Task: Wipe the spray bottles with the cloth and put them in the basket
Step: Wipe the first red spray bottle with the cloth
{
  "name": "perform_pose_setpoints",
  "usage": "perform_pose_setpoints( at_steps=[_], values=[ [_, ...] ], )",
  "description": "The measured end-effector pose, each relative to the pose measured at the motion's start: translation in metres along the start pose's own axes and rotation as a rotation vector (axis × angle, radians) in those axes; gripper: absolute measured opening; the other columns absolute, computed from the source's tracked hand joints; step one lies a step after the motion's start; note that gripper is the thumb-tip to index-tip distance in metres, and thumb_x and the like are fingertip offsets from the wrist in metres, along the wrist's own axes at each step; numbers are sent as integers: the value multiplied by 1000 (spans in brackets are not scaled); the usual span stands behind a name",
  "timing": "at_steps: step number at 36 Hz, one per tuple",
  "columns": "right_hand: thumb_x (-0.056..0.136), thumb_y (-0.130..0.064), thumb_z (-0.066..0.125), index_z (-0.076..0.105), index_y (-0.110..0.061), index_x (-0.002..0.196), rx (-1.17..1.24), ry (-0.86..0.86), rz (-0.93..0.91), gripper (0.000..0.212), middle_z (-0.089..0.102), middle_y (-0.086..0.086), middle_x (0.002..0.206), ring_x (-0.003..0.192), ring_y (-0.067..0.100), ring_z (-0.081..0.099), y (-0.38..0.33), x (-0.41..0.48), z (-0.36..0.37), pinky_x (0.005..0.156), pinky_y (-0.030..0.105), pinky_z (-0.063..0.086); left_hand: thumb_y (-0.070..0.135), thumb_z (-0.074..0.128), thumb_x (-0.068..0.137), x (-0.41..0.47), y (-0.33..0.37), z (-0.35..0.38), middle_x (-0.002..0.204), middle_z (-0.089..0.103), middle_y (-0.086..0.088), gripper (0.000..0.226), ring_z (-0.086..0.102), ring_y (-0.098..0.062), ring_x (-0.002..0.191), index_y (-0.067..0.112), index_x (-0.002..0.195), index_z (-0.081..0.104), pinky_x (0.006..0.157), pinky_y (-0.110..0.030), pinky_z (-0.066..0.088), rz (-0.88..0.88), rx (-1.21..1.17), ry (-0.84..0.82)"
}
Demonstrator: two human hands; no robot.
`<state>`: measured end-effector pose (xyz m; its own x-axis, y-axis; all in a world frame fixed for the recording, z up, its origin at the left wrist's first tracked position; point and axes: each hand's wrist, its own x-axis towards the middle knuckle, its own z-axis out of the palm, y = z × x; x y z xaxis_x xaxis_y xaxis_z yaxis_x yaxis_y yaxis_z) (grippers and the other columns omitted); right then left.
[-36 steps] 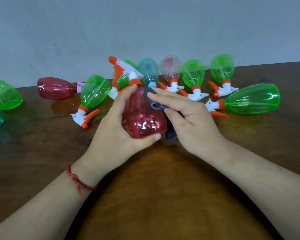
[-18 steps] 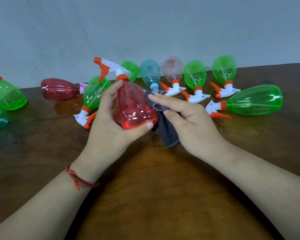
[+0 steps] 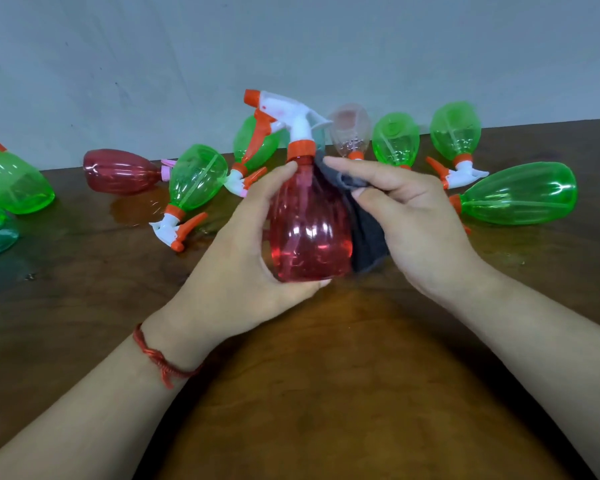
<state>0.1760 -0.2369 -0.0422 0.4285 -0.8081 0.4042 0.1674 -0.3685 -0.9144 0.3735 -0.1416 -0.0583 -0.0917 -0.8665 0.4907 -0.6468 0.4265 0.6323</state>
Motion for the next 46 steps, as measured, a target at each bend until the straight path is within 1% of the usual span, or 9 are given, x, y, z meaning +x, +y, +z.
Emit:
perform_pose_setpoints(
  at_steps=[6,15,23,29,33,37,40,44,46],
  values=[
    [105,6,48,71,-22,134,-223,-70,-80,46,66,-19,138,137,-6,53,1,-6,5,120,22,39,28,99,77,-1,-5,4,163,43,-1,113,43,-24,153,12,166,30,122,-47,44,37,36,18],
    [104,6,49,71,-23,137,-438,-124,-228,49,58,-10,152,146,1,46,8,-12,6,123,28,36,23,101,75,2,-11,4,159,50,7,109,54,-23,146,28,163,38,114,-49,52,-131,-211,223],
    [99,5,49,73,-19,134,-544,-222,-342,49,58,-6,152,142,-1,50,7,-19,11,118,24,43,21,100,73,7,-21,-4,153,56,9,106,64,-19,134,33,159,40,111,-46,55,-254,-231,375],
    [104,7,49,70,-18,138,-469,-173,-295,48,57,-7,154,145,1,47,9,-18,12,121,29,41,26,102,74,4,-18,-2,158,51,9,108,57,-20,143,32,161,39,115,-49,52,-220,-210,324],
    [106,6,47,69,-22,139,-356,-91,-189,49,61,-13,149,144,-1,47,6,-11,7,122,24,37,27,101,74,0,-7,4,162,47,5,112,49,-26,150,27,165,35,117,-53,49,-162,-208,203],
    [107,6,46,72,-22,134,-79,-61,-48,46,72,-12,134,131,3,62,-3,-5,3,107,21,49,13,102,71,-5,5,14,164,46,-2,114,48,-32,151,20,165,37,119,-59,45,-95,-263,142],
    [106,7,46,72,-24,130,54,-53,-35,47,73,-7,133,131,11,64,-5,-4,5,109,29,50,2,102,66,-1,6,20,161,51,-10,113,50,-35,149,10,161,42,124,-61,38,-63,-339,170],
    [107,5,44,73,-26,127,198,-59,13,47,72,-4,134,131,15,64,-6,-6,10,107,33,52,30,115,36,19,4,2,145,60,-17,148,59,-34,136,-1,160,39,127,-59,34,-101,-384,172],
    [108,5,44,72,-23,131,195,-50,20,46,72,-4,135,132,14,63,-4,-7,11,111,37,50,13,110,54,10,10,7,155,55,-12,131,54,-32,145,4,162,36,126,-55,38,-63,-313,187]
  ],
)
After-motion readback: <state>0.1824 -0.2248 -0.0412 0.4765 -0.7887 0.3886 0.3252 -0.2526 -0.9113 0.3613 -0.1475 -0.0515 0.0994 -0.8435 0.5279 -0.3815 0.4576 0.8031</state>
